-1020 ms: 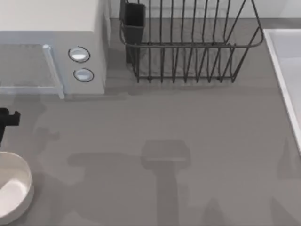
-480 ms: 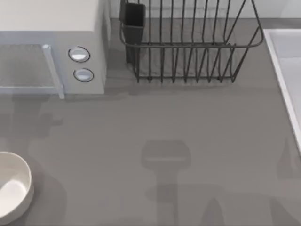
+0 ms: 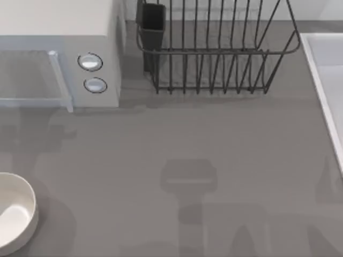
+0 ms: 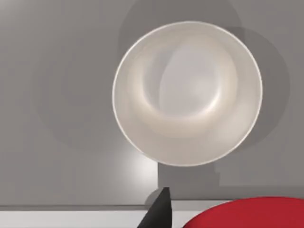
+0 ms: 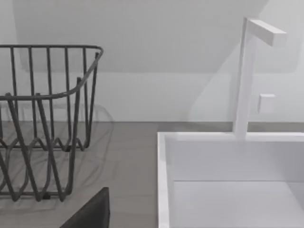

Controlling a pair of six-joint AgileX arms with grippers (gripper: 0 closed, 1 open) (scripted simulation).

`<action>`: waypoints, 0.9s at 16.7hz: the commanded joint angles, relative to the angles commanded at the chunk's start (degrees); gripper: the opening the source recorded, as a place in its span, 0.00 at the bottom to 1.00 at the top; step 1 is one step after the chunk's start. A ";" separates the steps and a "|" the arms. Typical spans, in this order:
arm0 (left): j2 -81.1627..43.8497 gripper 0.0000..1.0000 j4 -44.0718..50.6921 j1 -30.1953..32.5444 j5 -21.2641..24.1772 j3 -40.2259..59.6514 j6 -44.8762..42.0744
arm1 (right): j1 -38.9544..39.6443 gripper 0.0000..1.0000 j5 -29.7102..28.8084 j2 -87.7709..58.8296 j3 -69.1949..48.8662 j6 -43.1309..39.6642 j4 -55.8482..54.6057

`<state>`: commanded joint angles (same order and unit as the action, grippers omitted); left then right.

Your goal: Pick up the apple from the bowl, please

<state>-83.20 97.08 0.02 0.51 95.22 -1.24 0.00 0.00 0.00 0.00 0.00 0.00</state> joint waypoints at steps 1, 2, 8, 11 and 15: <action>-1.96 0.00 -0.23 1.66 -0.02 1.72 1.63 | 0.00 1.00 0.00 0.00 0.00 0.00 0.00; -4.50 0.00 -0.54 3.68 -0.04 3.80 3.63 | 0.00 1.00 0.00 0.00 0.00 0.00 0.00; -28.65 0.00 -4.28 19.96 -0.20 19.42 19.68 | 0.00 1.00 0.00 0.00 0.00 0.00 0.00; -38.44 0.00 -6.65 27.64 -0.28 26.07 27.25 | 0.00 1.00 0.00 0.00 0.00 0.00 0.00; -43.04 0.00 -8.29 32.06 -0.33 29.81 31.64 | 0.00 1.00 0.00 0.00 0.00 0.00 0.00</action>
<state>-126.24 88.79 32.08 0.18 125.03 30.40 0.00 0.00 0.00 0.00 0.00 0.00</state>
